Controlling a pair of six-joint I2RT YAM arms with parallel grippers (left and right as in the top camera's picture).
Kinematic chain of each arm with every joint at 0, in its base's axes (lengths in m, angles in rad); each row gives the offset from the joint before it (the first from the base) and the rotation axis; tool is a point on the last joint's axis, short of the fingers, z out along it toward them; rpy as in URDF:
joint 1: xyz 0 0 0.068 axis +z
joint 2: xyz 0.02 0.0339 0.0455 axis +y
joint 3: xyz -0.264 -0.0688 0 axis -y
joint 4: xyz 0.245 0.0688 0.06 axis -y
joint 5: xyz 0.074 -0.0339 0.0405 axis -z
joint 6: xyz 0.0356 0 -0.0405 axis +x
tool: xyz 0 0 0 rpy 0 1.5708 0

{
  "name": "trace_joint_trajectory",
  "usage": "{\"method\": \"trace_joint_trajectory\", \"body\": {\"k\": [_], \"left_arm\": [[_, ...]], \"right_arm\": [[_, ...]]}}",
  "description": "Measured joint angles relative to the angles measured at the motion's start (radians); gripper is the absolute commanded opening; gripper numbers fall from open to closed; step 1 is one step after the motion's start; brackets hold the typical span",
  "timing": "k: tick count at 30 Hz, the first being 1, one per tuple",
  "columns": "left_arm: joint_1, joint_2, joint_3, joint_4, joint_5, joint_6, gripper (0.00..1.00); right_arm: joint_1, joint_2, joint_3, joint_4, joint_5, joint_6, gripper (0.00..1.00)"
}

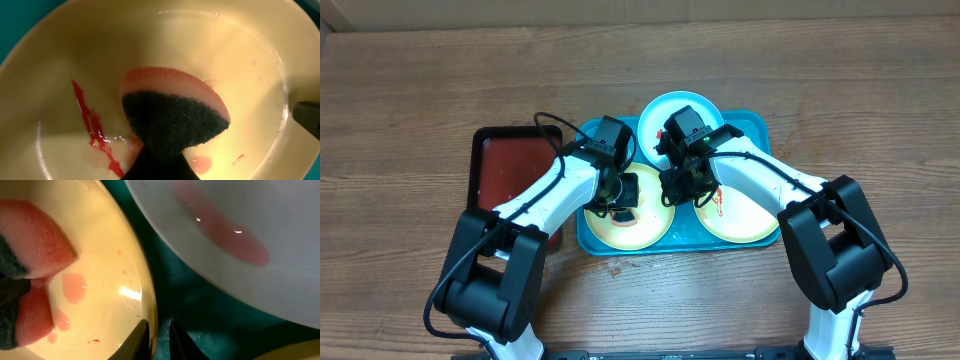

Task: Clean dirty plates on tray and stack at the side
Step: 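Hold the plate rim with the right gripper and scrub with the left sponge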

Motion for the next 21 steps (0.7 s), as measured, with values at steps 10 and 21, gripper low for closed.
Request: {"method": "trace_joint_trajectory", "body": {"k": [10, 21], "left_arm": [[0.000, 0.000, 0.000, -0.041, -0.226, -0.038, 0.04], [0.000, 0.000, 0.078, -0.071, -0.219, -0.054, 0.04]], "right_arm": [[0.000, 0.000, 0.000, -0.003, 0.000, -0.001, 0.16], [0.000, 0.000, 0.000, -0.005, -0.001, 0.000, 0.16]]}}
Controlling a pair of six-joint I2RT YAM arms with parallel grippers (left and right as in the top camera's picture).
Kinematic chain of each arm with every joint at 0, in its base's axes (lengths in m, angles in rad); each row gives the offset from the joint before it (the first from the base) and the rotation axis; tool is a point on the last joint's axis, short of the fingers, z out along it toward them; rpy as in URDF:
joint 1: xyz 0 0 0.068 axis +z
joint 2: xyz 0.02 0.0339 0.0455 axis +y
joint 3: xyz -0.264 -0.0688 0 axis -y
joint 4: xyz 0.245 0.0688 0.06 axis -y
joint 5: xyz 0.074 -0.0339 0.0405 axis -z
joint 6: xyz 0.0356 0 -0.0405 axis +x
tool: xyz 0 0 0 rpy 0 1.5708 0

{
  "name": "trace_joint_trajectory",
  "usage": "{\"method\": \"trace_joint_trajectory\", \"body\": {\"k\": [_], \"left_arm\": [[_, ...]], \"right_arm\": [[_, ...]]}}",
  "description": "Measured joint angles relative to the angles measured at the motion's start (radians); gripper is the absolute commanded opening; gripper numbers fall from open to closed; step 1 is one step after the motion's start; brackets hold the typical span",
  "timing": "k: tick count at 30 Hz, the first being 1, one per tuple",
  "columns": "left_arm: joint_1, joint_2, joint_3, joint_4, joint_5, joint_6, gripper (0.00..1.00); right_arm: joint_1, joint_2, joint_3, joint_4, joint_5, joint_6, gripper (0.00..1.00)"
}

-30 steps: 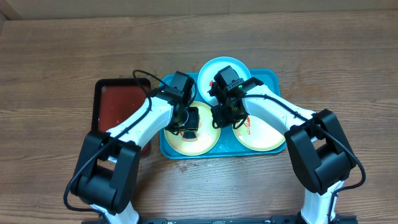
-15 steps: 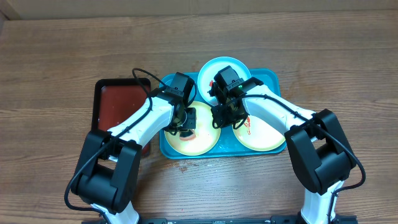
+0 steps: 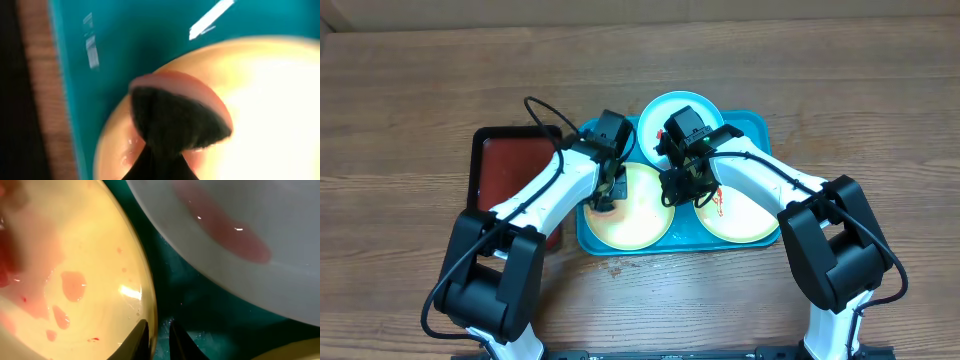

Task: Clean dirty plates on tray and stack at the side
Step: 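Hold the plate rim with the right gripper and scrub with the left sponge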

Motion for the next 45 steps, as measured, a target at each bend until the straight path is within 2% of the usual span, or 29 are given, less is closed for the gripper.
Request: {"method": "trace_joint_trajectory", "body": {"k": [6, 21, 25, 31, 37, 39, 45], "left_arm": [[-0.001, 0.000, 0.008, 0.023, 0.131, -0.007, 0.04], [-0.047, 0.000, -0.059, 0.031, 0.241, 0.047, 0.04], [-0.061, 0.000, -0.092, 0.041, 0.161, 0.035, 0.04], [-0.079, -0.013, -0.112, 0.018, -0.055, -0.080, 0.04], [-0.076, -0.013, -0.093, -0.057, -0.119, -0.121, 0.04], [-0.072, -0.013, -0.069, -0.080, -0.080, -0.122, 0.04], [-0.068, -0.013, 0.006, -0.005, 0.200, -0.108, 0.04]], "right_arm": [[0.000, 0.000, 0.000, 0.005, 0.000, 0.000, 0.16], [0.000, 0.000, 0.000, 0.028, 0.003, 0.000, 0.15], [0.000, 0.000, 0.000, 0.022, 0.000, 0.000, 0.14], [0.003, 0.000, 0.000, 0.029, -0.013, 0.000, 0.13], [0.003, 0.000, 0.000, 0.028, -0.015, 0.000, 0.13], [0.003, 0.000, 0.000, 0.027, -0.015, 0.000, 0.13], [0.002, 0.000, 0.000, 0.021, -0.010, 0.000, 0.13]]}}
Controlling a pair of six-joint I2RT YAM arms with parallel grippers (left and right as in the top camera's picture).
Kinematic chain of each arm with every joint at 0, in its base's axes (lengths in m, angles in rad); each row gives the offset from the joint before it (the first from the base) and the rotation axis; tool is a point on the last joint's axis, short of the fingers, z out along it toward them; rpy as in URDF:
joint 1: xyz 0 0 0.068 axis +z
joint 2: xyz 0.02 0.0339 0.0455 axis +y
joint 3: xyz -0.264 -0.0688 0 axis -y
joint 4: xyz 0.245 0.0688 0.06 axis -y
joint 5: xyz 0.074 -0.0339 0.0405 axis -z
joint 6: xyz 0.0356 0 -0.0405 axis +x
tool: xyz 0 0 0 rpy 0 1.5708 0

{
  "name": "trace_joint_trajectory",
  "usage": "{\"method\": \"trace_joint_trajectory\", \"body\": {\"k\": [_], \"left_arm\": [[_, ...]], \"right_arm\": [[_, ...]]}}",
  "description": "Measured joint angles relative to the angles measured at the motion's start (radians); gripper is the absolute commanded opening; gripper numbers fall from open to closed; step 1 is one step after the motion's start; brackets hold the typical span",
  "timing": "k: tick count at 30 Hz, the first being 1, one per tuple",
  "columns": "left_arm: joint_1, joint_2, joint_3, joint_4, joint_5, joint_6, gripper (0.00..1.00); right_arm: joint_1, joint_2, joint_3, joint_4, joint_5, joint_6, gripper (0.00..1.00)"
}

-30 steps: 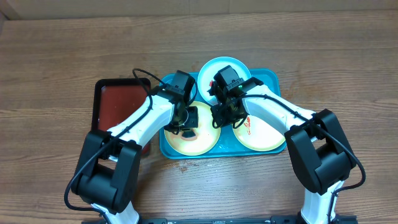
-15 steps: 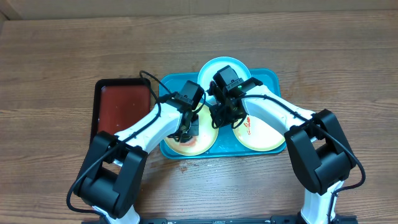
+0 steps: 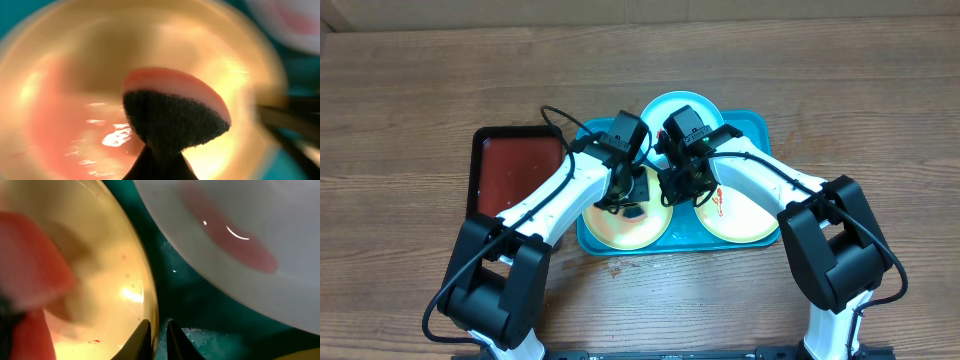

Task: Clean dirty plates on tray and stack at the side
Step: 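Hold the plate rim with the right gripper and scrub with the left sponge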

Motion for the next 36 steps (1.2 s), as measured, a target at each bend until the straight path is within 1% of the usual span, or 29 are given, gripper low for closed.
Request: {"method": "trace_joint_trajectory", "body": {"k": [2, 5, 15, 20, 25, 29, 36], "left_arm": [[-0.007, 0.000, 0.001, 0.012, 0.059, -0.001, 0.04], [-0.024, 0.000, 0.000, 0.012, 0.074, -0.013, 0.04], [-0.072, 0.002, 0.000, 0.054, -0.003, -0.100, 0.04], [-0.098, 0.002, 0.000, 0.057, -0.018, -0.146, 0.04], [-0.136, 0.002, 0.000, 0.059, -0.022, -0.225, 0.04], [-0.137, 0.002, 0.000, 0.054, -0.037, -0.274, 0.04], [-0.127, 0.002, 0.000, 0.034, -0.044, -0.299, 0.04]], "right_arm": [[0.000, 0.000, 0.000, 0.000, 0.002, 0.001, 0.13], [0.000, 0.000, 0.000, 0.000, 0.003, 0.001, 0.13], [-0.006, 0.000, 0.000, -0.002, 0.012, 0.003, 0.13], [-0.008, 0.000, -0.001, -0.008, 0.024, 0.004, 0.13], [-0.008, 0.000, -0.001, -0.021, 0.037, 0.004, 0.13], [-0.008, 0.000, -0.001, -0.023, 0.038, 0.004, 0.13], [-0.008, 0.003, -0.001, -0.024, 0.040, 0.005, 0.13]]}}
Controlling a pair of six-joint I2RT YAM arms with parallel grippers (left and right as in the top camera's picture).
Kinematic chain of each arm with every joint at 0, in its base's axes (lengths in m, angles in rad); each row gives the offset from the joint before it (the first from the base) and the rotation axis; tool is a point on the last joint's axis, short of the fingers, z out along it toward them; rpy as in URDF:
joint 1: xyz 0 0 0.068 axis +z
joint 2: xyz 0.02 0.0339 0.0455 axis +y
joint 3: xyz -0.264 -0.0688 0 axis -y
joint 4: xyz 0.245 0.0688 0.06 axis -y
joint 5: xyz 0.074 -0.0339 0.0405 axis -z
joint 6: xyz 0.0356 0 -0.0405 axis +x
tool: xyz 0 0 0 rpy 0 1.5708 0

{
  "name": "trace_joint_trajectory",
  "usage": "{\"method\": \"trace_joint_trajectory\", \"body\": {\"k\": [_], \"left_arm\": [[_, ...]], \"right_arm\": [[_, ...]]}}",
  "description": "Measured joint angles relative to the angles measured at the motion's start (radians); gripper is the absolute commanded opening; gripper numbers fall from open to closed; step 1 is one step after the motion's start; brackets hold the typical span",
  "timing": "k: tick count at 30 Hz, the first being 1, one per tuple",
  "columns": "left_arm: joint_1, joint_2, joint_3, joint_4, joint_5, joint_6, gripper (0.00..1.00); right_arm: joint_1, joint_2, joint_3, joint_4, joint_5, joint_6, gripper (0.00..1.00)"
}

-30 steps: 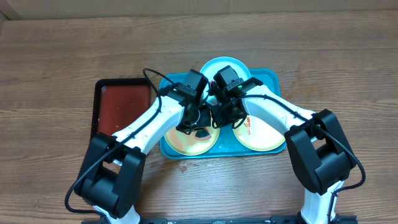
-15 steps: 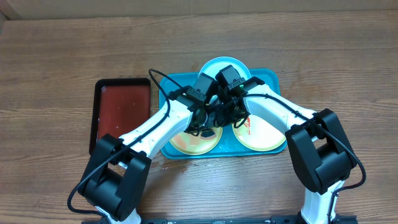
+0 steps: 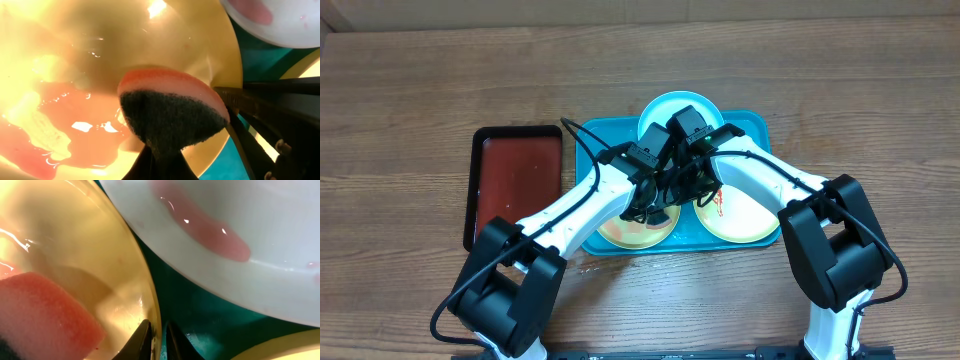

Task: Clean dirty plates on tray and stack at the side
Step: 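Hold the plate rim with the right gripper and scrub with the left sponge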

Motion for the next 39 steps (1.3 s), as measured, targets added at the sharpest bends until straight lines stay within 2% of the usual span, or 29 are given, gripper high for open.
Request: {"method": "trace_joint_trajectory", "body": {"k": [6, 16, 25, 30, 39], "left_arm": [[0.014, 0.000, 0.000, 0.011, 0.037, 0.000, 0.04], [0.026, 0.000, -0.004, 0.060, 0.183, 0.031, 0.04], [0.026, 0.000, -0.130, 0.282, 0.254, 0.023, 0.04], [0.024, 0.002, -0.188, 0.330, 0.217, -0.024, 0.04], [0.013, 0.001, -0.191, 0.335, 0.114, -0.062, 0.04]], "right_arm": [[-0.004, 0.000, 0.000, -0.024, -0.005, -0.001, 0.12], [-0.085, 0.000, 0.000, -0.062, -0.050, -0.004, 0.09], [-0.088, 0.000, 0.000, -0.061, -0.077, -0.004, 0.09], [-0.088, 0.000, 0.000, -0.061, -0.097, -0.004, 0.09], [-0.088, 0.000, 0.000, -0.054, -0.112, -0.004, 0.08]]}}
